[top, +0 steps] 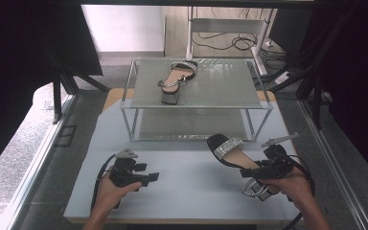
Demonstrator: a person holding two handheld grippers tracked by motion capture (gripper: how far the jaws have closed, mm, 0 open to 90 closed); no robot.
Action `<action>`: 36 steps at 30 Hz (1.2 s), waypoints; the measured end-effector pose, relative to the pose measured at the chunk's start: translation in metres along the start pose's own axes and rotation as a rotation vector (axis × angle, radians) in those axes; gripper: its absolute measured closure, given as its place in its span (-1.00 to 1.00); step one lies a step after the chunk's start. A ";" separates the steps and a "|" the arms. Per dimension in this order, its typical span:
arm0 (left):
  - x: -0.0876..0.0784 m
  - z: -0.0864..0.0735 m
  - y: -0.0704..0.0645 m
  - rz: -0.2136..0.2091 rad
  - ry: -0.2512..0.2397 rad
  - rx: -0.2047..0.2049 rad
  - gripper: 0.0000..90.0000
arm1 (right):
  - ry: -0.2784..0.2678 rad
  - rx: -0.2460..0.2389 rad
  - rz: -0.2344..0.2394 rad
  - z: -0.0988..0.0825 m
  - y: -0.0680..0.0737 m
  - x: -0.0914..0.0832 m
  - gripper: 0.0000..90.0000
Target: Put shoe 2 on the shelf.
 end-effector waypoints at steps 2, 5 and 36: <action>-0.001 0.000 0.000 0.000 -0.002 -0.002 -0.32 | -0.015 -0.007 0.016 0.005 0.004 -0.004 -0.07; -0.004 0.000 0.001 0.001 -0.010 -0.005 -0.32 | -0.030 -0.019 0.037 0.014 0.010 -0.009 -0.07; -0.015 0.003 -0.006 0.003 -0.038 0.017 -0.32 | -0.099 -0.035 0.020 0.117 0.030 -0.047 -0.07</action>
Point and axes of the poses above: each handheld gripper's, and its own axes: x roughly forward along the jaws, z roughly out of its top, y roughly to its left, the point moved 2 cm from there along x, roughly forward along the jaws, and after that the axes turned 2 degrees about -z, right-handed, at the moved point
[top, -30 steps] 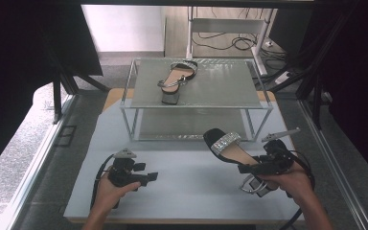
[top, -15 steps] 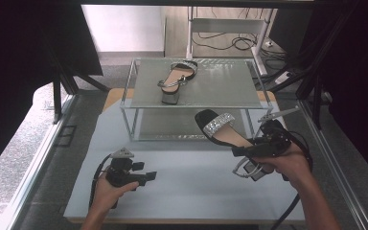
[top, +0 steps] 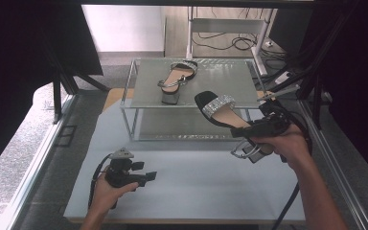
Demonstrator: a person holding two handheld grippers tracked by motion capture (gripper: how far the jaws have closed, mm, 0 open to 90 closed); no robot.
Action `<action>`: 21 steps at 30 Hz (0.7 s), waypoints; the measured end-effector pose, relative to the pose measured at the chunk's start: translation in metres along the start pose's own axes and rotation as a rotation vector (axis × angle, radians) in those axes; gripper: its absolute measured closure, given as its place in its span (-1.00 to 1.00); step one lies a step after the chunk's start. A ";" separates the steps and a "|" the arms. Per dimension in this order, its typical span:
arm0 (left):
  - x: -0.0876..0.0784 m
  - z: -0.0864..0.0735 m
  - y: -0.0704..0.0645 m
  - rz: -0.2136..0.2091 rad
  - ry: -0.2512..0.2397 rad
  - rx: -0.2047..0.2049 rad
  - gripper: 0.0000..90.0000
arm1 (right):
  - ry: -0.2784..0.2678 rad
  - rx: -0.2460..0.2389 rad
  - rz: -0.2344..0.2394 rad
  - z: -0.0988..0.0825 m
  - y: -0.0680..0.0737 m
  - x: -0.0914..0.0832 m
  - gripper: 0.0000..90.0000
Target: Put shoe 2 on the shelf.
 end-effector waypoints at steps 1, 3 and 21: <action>0.000 0.000 0.000 -0.002 0.000 -0.002 -0.32 | -0.001 0.000 -0.002 0.003 0.000 0.000 -0.07; 0.001 0.000 0.000 -0.005 0.002 -0.003 -0.32 | -0.005 0.005 -0.006 0.008 -0.001 -0.001 -0.07; -0.002 0.000 0.001 -0.029 -0.010 -0.007 -0.32 | 0.009 0.078 -0.086 0.061 -0.022 0.016 -0.06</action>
Point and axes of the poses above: each handheld gripper's, and its own axes: x roughly forward along the jaws, z roughly out of its top, y roughly to its left, the point moved 2 cm from there along x, roughly forward along the jaws, and after that the axes turned 2 degrees about -z, right-handed, at the moved point
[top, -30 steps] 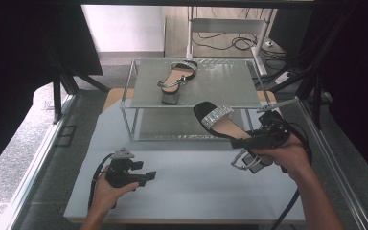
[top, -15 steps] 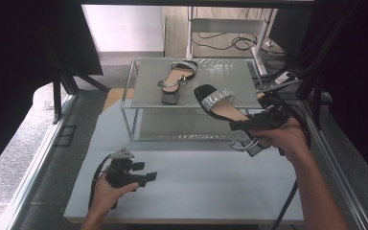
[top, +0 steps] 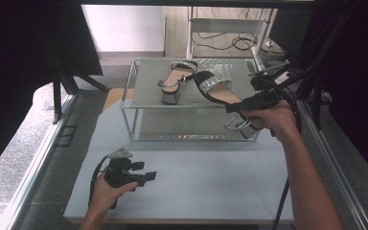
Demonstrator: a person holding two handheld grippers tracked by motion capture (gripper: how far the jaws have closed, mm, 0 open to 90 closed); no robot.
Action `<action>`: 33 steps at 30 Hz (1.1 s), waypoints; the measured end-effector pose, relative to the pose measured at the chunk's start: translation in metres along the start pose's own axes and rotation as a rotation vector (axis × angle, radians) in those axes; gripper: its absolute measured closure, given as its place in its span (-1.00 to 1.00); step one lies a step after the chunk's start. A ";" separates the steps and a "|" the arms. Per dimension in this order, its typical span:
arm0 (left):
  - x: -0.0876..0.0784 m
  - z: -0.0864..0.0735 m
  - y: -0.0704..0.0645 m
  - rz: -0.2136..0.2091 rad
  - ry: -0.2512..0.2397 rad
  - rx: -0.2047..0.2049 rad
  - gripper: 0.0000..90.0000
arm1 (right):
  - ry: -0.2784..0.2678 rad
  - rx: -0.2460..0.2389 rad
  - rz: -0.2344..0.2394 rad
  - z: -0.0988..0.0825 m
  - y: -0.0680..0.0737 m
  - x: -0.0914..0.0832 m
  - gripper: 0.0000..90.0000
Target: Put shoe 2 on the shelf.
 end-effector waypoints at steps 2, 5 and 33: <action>0.000 0.000 -0.001 -0.002 0.000 0.001 -0.32 | 0.002 0.005 -0.005 0.003 -0.001 0.001 -0.06; 0.001 0.000 0.000 -0.006 0.002 0.000 -0.32 | 0.006 0.012 -0.010 0.013 -0.004 0.006 -0.06; 0.006 0.000 0.001 -0.029 0.012 0.000 -0.32 | 0.033 0.128 -0.199 0.107 -0.050 0.056 -0.06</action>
Point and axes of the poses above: each handheld gripper's, and its own axes: x roughly forward along the jaws, z roughly out of its top, y roughly to its left, the point moved 2 cm from there along x, roughly forward along the jaws, and after that the axes turned 2 degrees about -z, right-handed, at the moved point
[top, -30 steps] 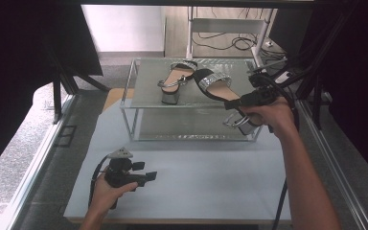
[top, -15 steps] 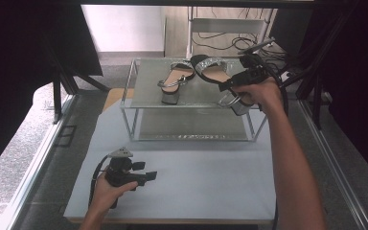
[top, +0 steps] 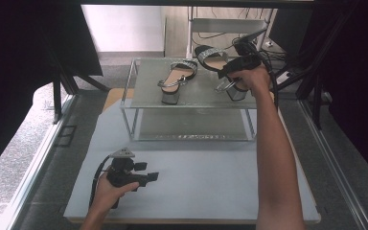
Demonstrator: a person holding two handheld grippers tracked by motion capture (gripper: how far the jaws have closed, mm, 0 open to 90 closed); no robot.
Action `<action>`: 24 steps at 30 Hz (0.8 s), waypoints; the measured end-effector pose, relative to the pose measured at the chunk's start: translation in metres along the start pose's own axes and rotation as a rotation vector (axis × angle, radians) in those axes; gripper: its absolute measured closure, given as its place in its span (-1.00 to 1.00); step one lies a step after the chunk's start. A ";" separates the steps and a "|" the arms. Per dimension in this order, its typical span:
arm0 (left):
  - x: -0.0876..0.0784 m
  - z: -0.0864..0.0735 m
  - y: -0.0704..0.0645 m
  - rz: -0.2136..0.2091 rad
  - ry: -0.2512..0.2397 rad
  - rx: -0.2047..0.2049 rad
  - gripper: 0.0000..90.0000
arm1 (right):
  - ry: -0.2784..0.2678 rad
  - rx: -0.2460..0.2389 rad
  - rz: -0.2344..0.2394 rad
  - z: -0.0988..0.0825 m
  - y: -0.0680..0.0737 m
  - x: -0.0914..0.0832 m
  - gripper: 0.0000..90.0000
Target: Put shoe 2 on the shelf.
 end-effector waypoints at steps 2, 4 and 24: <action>-0.001 0.000 0.001 0.007 -0.017 -0.005 -0.32 | 0.004 0.006 -0.023 0.002 -0.003 0.007 -0.06; -0.003 0.000 0.001 0.004 -0.026 -0.007 -0.31 | 0.025 0.027 -0.058 0.003 -0.008 0.018 -0.06; 0.002 0.000 -0.003 0.002 -0.007 0.001 -0.32 | 0.114 -0.005 -0.160 -0.002 -0.009 0.042 -0.19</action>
Point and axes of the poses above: each handheld gripper's, and its own axes: x roughly forward along the jaws, z roughly out of its top, y roughly to its left, the point moved 2 cm from there along x, roughly forward along the jaws, and after that the axes turned 2 degrees about -z, right-handed, at the moved point
